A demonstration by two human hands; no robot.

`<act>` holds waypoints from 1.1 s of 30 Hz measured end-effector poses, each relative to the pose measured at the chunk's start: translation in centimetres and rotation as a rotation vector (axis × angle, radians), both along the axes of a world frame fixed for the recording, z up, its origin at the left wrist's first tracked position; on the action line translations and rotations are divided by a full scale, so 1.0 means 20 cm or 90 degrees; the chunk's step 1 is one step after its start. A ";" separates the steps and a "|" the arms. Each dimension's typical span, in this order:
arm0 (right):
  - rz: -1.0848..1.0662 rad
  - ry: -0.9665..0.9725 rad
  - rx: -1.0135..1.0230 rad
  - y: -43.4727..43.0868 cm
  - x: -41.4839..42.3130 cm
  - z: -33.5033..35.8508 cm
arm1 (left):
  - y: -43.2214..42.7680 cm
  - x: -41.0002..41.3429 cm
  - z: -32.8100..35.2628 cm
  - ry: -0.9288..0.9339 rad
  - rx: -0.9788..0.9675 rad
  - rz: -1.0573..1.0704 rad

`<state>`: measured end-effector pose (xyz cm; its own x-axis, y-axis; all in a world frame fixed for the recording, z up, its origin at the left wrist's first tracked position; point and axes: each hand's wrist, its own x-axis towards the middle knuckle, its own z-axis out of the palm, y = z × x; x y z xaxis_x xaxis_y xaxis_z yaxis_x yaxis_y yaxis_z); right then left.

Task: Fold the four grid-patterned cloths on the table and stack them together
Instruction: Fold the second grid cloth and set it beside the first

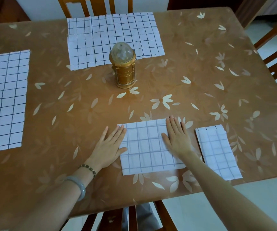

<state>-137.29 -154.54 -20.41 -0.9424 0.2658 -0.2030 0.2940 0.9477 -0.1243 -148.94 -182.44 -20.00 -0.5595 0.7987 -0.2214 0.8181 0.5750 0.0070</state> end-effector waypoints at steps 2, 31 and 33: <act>-0.002 0.003 0.012 0.00 0.00 0.00 | -0.02 -0.01 0.02 0.004 -0.014 -0.022; 0.059 0.010 -0.235 -0.18 -0.02 0.16 | -0.03 0.30 0.17 -0.102 0.081 0.123; 0.065 -0.036 -0.243 -0.16 -0.02 0.17 | 0.04 0.31 0.19 -0.188 0.150 0.229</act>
<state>-137.73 -157.78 -17.05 -0.9446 0.0659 -0.3216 0.2166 0.8612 -0.4598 -142.71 -181.70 -16.16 -0.7490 0.6143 -0.2483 0.5126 0.7747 0.3704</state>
